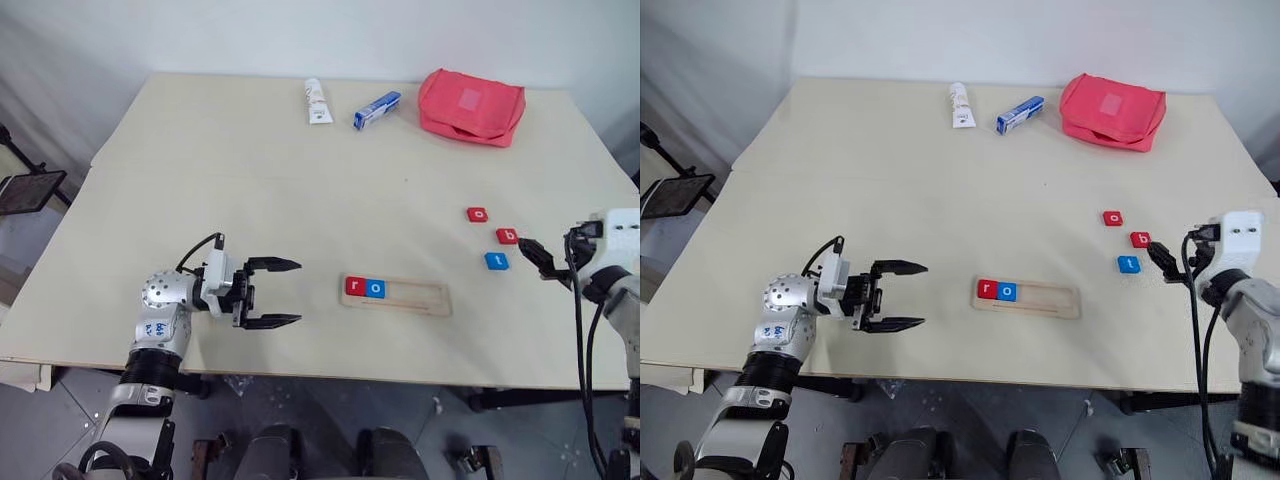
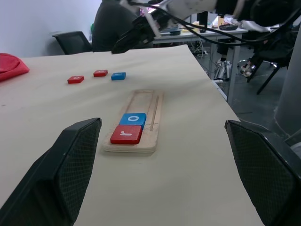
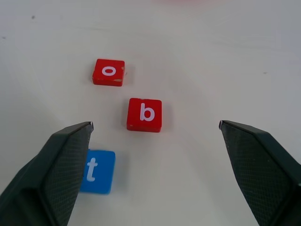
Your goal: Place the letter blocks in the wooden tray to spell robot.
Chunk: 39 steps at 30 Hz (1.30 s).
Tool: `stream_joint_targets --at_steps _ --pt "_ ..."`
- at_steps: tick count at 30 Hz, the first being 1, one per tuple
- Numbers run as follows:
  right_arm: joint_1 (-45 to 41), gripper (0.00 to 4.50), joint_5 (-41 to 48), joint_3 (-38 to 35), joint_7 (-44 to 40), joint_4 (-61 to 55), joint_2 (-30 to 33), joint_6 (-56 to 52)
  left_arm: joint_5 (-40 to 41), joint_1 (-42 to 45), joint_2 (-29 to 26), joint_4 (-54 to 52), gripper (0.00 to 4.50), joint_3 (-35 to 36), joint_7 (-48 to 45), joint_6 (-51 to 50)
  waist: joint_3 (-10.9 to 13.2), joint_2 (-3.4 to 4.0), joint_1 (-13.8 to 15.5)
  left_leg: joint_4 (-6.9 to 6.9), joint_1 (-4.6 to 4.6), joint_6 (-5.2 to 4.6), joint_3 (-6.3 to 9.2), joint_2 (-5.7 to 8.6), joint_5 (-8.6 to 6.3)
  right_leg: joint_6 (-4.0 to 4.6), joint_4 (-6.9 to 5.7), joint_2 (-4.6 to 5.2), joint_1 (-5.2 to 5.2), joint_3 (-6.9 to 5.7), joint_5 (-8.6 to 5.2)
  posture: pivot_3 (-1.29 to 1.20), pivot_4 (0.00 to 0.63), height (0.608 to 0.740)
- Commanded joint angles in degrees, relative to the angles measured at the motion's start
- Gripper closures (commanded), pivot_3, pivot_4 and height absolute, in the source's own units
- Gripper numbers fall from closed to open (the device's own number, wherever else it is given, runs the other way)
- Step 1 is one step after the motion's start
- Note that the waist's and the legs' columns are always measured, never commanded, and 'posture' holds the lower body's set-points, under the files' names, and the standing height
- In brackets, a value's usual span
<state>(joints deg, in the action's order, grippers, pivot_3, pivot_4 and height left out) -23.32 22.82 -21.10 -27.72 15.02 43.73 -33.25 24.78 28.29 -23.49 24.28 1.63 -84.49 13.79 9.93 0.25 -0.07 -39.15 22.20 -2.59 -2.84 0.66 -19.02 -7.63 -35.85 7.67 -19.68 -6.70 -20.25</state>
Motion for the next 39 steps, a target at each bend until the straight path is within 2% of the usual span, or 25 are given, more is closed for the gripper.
stream_joint_targets --at_steps 1,12,23,27,33,38,39 --pt "-6.3 0.0 -3.0 2.3 -2.5 8.9 1.9 3.0 1.3 -0.9 -0.2 -2.7 0.03 0.4 0.0 0.0 0.0 0.0 -0.2 0.0 -0.01 0.0 0.01 -0.01 0.0 0.0 -0.01 -0.01 0.0 -0.01 0.0 0.0 0.15 0.74" --pt "-20.4 0.0 -9.7 8.4 -6.7 33.4 0.2 11.8 1.6 -3.4 -0.5 -6.6 0.03 0.4 1.1 -1.1 0.0 0.0 -0.2 0.02 0.04 0.0 0.05 -0.02 0.0 0.0 0.0 0.02 -0.02 -0.05 0.0 0.0 0.15 0.74" --pt "-25.9 0.0 -13.4 10.1 -7.4 44.9 -1.7 17.3 1.6 -4.7 -0.5 -8.3 0.03 0.5 2.5 -1.4 0.0 0.01 -0.3 0.03 0.04 0.01 0.05 -0.03 0.0 0.0 0.0 0.02 -0.02 -0.06 0.0 0.0 0.15 0.74" --pt "-26.8 0.83 -13.9 10.0 -6.2 46.8 -1.8 16.7 1.5 -4.7 -0.3 -8.2 0.0 0.4 2.9 -1.0 0.0 0.01 -0.3 0.03 0.03 0.01 0.05 -0.03 0.0 0.0 0.01 0.01 -0.01 -0.06 0.0 0.0 0.15 0.74" --pt "-27.0 2.99 -13.8 9.1 -4.5 46.9 -1.6 17.4 1.6 -4.6 -0.3 -6.9 0.0 0.5 2.1 -0.2 0.0 0.01 -0.2 0.03 0.04 0.01 0.07 -0.03 0.0 0.0 0.0 0.02 0.0 -0.06 0.0 0.0 0.15 0.74" --pt "-23.6 3.04 -11.7 6.8 -3.1 38.5 -1.2 15.2 1.7 -3.9 -0.6 -4.5 0.0 0.6 0.5 0.4 0.0 0.02 -0.2 0.03 0.06 0.01 0.09 -0.03 0.0 0.0 0.01 0.01 -0.02 -0.07 0.0 0.0 0.15 0.74" --pt "-21.7 3.04 -10.9 6.0 -2.2 33.9 -1.3 13.5 1.8 -3.7 -0.7 -4.0 0.0 0.6 0.0 0.5 0.0 0.02 -0.1 0.03 0.08 0.01 0.08 -0.03 0.0 0.0 0.01 0.02 -0.03 -0.07 0.0 0.0 0.15 0.74"
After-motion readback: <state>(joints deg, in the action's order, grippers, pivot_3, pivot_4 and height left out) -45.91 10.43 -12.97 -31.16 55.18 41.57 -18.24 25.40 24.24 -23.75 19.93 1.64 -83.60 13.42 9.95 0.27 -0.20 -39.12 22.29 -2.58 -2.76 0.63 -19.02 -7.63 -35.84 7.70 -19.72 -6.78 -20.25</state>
